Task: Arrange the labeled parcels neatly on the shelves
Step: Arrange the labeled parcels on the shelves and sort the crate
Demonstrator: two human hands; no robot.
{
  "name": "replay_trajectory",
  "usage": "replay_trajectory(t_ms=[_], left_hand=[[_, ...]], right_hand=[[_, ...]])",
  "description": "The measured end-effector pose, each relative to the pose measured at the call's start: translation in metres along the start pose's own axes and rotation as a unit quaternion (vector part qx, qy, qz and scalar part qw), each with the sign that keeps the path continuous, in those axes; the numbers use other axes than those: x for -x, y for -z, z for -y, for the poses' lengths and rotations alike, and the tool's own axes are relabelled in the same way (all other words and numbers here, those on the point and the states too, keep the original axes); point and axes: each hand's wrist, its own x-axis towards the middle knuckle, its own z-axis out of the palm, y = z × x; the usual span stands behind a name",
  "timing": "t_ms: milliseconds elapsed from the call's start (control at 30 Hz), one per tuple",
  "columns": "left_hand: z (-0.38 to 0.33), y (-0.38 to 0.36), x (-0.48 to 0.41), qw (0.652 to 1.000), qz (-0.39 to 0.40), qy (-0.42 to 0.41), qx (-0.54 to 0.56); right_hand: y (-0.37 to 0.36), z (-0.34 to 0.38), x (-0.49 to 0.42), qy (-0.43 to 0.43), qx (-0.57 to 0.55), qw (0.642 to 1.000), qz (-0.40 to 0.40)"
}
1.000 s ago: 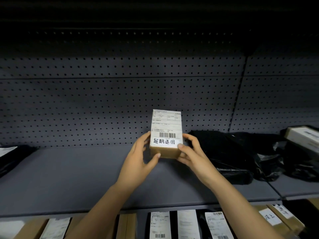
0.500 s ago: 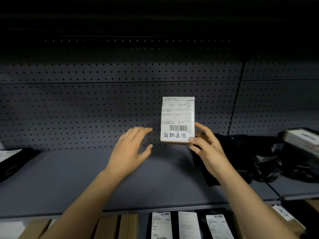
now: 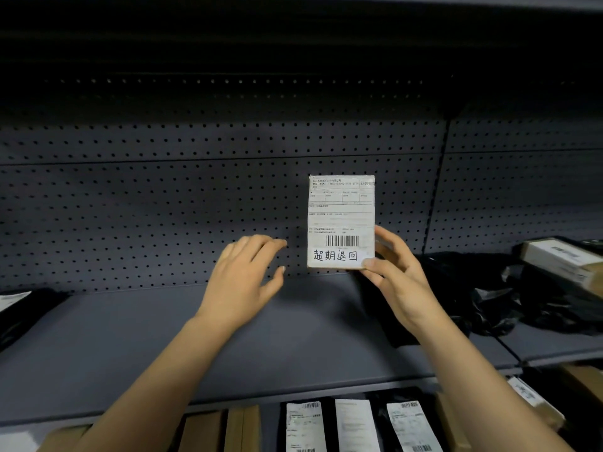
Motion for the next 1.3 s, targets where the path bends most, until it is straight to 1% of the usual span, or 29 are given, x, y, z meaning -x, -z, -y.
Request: replay_trajectory(t_ms=[367, 667, 767, 867, 1067, 1167, 1300], left_hand=[[0.002, -0.003, -0.002, 1.000, 0.010, -0.014, 0.016], [-0.012, -0.023, 0.000, 0.997, 0.004, -0.028, 0.075], [-0.025, -0.031, 0.000, 0.995, -0.001, -0.015, 0.095], [-0.045, -0.036, -0.002, 0.993, 0.004, -0.017, 0.115], [-0.101, -0.041, -0.015, 0.985, 0.015, -0.071, 0.153], [-0.141, -0.043, -0.025, 0.978, 0.017, -0.098, 0.183], [-0.211, -0.050, -0.035, 0.966, 0.021, -0.136, 0.217]], right_hand=[[-0.004, -0.002, 0.003, 0.001, 0.031, 1.000, -0.001], [0.006, 0.008, 0.026, -0.024, 0.088, 0.995, -0.045], [0.016, 0.015, 0.038, -0.028, 0.116, 0.991, -0.068], [0.029, 0.024, 0.051, -0.028, 0.139, 0.986, -0.087], [0.065, 0.053, 0.088, -0.013, 0.156, 0.978, -0.137], [0.092, 0.074, 0.114, -0.004, 0.161, 0.971, -0.177], [0.138, 0.109, 0.160, 0.010, 0.175, 0.957, -0.230]])
